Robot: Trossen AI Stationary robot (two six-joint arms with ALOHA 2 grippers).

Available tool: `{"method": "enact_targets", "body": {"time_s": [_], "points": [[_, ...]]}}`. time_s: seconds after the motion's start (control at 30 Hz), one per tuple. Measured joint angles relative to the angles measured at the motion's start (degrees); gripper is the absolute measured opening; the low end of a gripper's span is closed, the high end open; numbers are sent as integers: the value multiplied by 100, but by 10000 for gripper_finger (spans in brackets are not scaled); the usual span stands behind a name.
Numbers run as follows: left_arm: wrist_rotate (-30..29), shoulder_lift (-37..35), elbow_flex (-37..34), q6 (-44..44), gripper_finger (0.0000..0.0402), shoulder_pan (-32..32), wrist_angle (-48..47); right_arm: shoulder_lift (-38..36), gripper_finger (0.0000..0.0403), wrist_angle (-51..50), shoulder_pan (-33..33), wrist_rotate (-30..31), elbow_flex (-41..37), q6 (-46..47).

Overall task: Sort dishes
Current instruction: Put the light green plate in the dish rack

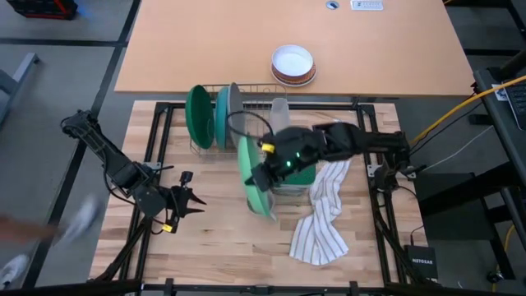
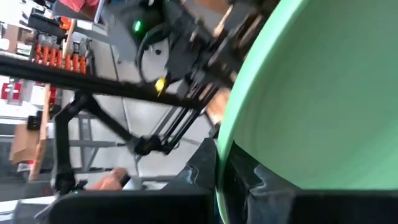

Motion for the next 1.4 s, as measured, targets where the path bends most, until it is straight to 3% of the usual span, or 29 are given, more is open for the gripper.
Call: {"method": "enact_targets", "body": {"time_s": [0.4,0.73,1.07,1.4], "points": [[-2,0,0,-212,84,2,0,0,9,52,-1655,-764,-2,-1703],[-19,0,0,-356,84,8,1,33,7,1062,-2875,-1657,-457,-2631],[-41,2,0,-616,84,10,0,37,7,1622,-3256,-2040,-1717,-2803],[-69,2,0,-731,84,13,2,46,7,3165,-3280,-2553,-2665,-2572]]}}
